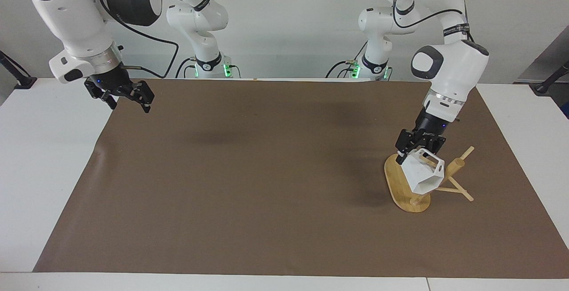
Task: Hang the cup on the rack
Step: 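Hook the mug handle onto a peg with the left gripper, then open the left gripper and draw it back from the mug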
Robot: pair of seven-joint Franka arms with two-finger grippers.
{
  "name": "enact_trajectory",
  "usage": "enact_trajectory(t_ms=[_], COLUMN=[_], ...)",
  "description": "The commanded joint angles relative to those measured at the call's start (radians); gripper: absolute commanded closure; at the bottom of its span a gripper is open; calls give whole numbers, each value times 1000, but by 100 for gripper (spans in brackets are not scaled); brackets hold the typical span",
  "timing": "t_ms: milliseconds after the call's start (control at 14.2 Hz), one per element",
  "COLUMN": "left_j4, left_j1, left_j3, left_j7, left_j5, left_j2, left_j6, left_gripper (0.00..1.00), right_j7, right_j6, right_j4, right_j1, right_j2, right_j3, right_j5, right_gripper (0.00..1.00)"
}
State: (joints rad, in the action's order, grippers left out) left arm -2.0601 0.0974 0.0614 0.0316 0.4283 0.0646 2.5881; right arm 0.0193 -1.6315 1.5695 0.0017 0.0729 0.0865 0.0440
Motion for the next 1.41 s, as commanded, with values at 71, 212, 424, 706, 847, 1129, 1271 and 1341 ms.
enact_trajectory(t_ms=[71,212,424,706,847,1129,1271,1341], left_j4=[21,24,52,118,120,193,260,276], left_j1=[-2,-5,-8,-30,-30,-28,-22,-24], left_j3=[6,5,-2,-15,-17,-20,-17,-17], left_j7=[5,7,4,4,4,4,1,-2], left_j5=[12,10,-3,-198,-288,-384,-422,-422], left_j2=[14,12,-5,-72,-120,-161,-163,-164], left_j6=[6,1,-67,-314,-414,-668,-799,-839], left_gripper=[0,0,0,0,0,0,0,0], right_j7=[14,13,13,13,13,13,13,13], right_j6=[-24,-22,-21,-19,-19,-19,-18,-18], right_j4=[35,35,35,35,35,35,35,35], right_j1=[1,1,1,1,1,1,1,1], right_j2=[-28,-28,-28,-28,-28,-28,-28,-28], right_j3=[2,2,-4,-4,-4,-2,-4,-4], right_j5=[-10,-10,-10,-9,-10,-10,-10,-10], right_gripper=[0,0,0,0,0,0,0,0])
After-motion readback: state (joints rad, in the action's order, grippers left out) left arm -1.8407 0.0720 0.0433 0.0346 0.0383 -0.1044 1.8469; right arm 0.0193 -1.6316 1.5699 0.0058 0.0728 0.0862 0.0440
